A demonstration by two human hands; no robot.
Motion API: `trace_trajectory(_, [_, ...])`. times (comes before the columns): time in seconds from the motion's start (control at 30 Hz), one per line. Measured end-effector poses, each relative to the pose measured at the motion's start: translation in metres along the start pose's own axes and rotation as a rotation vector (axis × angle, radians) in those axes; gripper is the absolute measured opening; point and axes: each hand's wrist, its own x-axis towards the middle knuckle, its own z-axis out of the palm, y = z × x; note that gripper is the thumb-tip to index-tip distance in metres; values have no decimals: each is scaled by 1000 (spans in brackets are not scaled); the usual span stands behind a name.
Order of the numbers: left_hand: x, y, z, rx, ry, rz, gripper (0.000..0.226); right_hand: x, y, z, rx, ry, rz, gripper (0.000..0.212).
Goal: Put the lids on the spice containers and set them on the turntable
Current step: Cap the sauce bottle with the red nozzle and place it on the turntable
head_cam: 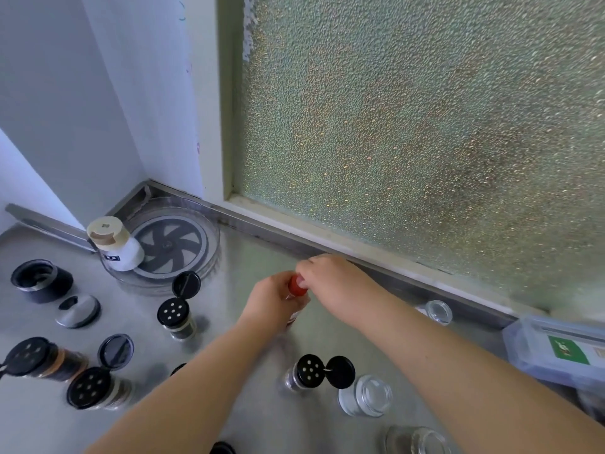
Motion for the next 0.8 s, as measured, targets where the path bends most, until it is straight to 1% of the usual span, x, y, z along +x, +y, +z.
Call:
trace_trajectory(0.13, [1, -2, 1, 25, 8, 2, 35, -1, -3, 4, 48, 7, 72, 15])
trace_trajectory(0.23, [1, -2, -1, 102, 1, 34, 15, 0, -4, 11, 141, 66, 119, 15])
trace_trajectory(0.33, [1, 0, -5, 158, -21, 20, 23, -3, -2, 19, 251, 116, 150, 25])
trace_trajectory(0.4, [-1, 1, -9, 169, -9, -6, 24, -6, -3, 23, 235, 110, 161, 36])
trace_trajectory(0.43, [-3, 2, -12, 152, -4, -23, 24, -7, -5, 22, 240, 112, 170, 37])
trace_trajectory(0.5, [-6, 7, -21, 89, 17, -40, 25, -6, -9, 12, 305, 145, 165, 33])
trace_trajectory(0.57, [-9, 15, -35, 49, 61, -3, 29, -1, -16, -7, 347, 209, 130, 26])
trace_trajectory(0.67, [-12, 36, -67, -54, 131, 94, 49, 11, -32, -43, 322, 310, 60, 26])
trace_trajectory(0.7, [-13, 43, -80, -76, 152, 119, 52, 16, -39, -55, 304, 331, 35, 27])
trace_trajectory(0.8, [-18, 53, -127, -17, 216, 162, 47, 37, -62, -84, 357, 408, -24, 24])
